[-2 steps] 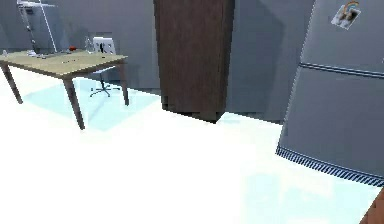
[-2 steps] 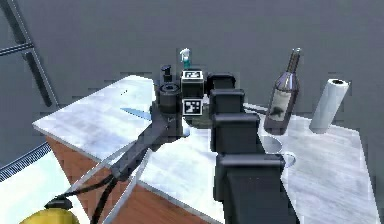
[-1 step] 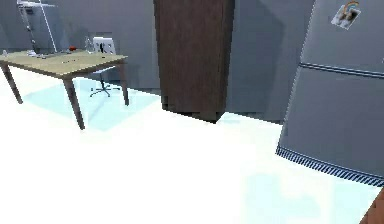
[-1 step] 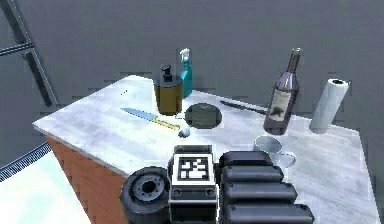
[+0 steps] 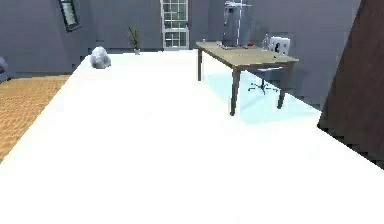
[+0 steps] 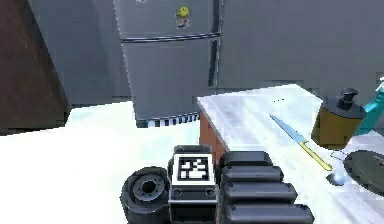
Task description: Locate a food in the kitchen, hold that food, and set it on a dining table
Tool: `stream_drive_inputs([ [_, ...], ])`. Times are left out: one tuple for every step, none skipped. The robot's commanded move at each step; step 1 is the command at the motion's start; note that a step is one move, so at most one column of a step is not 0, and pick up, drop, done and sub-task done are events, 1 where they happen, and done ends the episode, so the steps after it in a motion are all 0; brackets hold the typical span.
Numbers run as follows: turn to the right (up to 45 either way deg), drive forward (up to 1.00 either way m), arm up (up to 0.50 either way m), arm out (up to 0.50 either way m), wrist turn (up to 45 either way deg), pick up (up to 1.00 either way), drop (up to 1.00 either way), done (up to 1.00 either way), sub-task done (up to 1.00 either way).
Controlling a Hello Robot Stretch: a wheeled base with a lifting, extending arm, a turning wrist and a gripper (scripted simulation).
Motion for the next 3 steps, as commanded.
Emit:
stream_drive_inputs([
  [-15.0,0.0,0.0,0.0,0.0,0.0,0.0,0.0,0.0],
  [0.0,0.25,0.0,0.0,0.0,0.0,0.0,0.0,0.0],
  [9.0,0.0,0.0,0.0,0.0,0.0,0.0,0.0,0.0],
])
